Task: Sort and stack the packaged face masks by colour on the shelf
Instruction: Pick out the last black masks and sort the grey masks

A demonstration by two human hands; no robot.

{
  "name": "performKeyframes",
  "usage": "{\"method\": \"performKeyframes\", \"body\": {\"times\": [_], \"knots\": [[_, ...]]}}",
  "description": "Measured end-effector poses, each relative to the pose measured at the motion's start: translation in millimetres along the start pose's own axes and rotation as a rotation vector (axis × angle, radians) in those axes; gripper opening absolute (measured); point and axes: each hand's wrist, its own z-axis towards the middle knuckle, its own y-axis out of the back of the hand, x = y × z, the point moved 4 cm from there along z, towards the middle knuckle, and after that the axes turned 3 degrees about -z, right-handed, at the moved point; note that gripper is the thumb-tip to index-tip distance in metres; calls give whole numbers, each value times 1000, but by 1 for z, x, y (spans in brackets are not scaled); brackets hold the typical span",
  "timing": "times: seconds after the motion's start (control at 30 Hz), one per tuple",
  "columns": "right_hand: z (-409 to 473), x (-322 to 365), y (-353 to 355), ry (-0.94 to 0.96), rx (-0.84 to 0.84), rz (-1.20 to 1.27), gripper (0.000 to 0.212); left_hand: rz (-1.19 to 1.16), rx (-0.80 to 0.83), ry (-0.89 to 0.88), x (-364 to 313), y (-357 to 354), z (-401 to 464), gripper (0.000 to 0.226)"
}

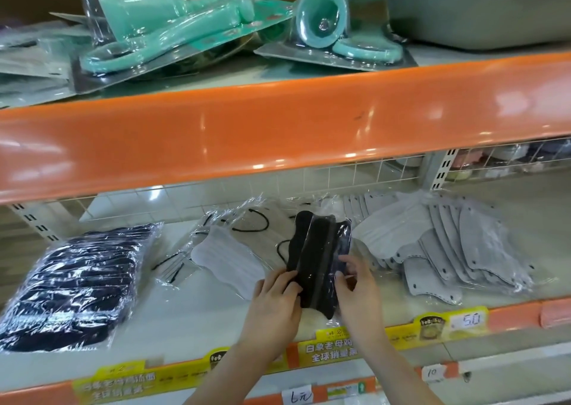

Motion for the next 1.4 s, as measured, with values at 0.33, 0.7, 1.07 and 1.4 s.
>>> {"method": "performKeyframes", "body": {"times": [0.33,0.7,1.07,1.4], "knots": [[-5,22,2,87,200,209,41,101,-2,18,-27,24,13,45],[-13,42,3,642,-64,-647,19,133,-266,-52,22,83,0,19],[-24,89,-57,671,38,-431,5,109,-235,18,87,131,-26,20],[-52,163,-138,797,132,-283,24,196,-380,85,168,193,-56,20]]}}
